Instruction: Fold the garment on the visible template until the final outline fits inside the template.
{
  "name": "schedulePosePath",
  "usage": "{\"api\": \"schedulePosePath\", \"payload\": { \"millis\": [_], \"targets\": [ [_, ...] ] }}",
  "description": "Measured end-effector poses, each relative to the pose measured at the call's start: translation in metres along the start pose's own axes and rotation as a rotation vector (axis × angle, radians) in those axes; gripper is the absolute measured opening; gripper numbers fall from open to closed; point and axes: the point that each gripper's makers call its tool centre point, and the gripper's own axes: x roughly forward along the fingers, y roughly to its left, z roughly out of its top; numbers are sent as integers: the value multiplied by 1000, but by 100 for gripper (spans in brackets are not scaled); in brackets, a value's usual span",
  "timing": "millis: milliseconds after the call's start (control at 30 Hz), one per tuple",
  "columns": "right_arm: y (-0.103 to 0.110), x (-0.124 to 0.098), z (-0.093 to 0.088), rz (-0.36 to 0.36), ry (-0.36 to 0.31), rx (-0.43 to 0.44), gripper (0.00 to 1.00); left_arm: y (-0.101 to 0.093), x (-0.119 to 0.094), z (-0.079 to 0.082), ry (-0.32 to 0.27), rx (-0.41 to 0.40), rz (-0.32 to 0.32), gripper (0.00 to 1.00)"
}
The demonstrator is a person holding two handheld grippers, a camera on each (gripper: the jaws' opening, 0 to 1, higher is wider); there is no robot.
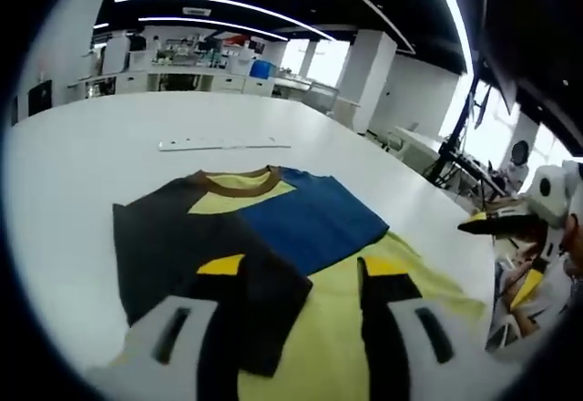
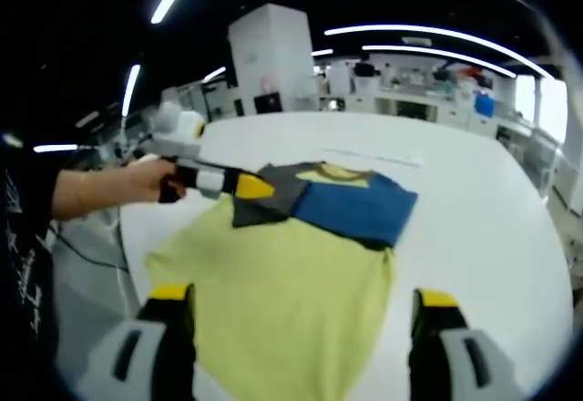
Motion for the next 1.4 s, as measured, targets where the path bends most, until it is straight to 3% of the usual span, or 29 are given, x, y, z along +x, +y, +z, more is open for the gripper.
{"api": "schedulePosePath", "payload": {
  "millis": [100, 400, 733, 833, 1400],
  "targets": [
    [1, 1, 1, 3, 3, -6, 99, 4, -4, 2, -9, 39, 9, 72],
    [-1, 10, 15, 7, -1, -28, 99, 9, -33, 2, -9, 123, 9, 99],
    [16, 30, 35, 51, 5, -82, 99, 9, -66, -6, 9, 155, -5, 99],
    [20, 36, 39, 66, 8, -95, 94, 10, -76, -9, 14, 166, -7, 99],
    [61, 77, 69, 172, 17, -168, 88, 12, -124, -20, 13, 190, -1, 99]
  ]
}}
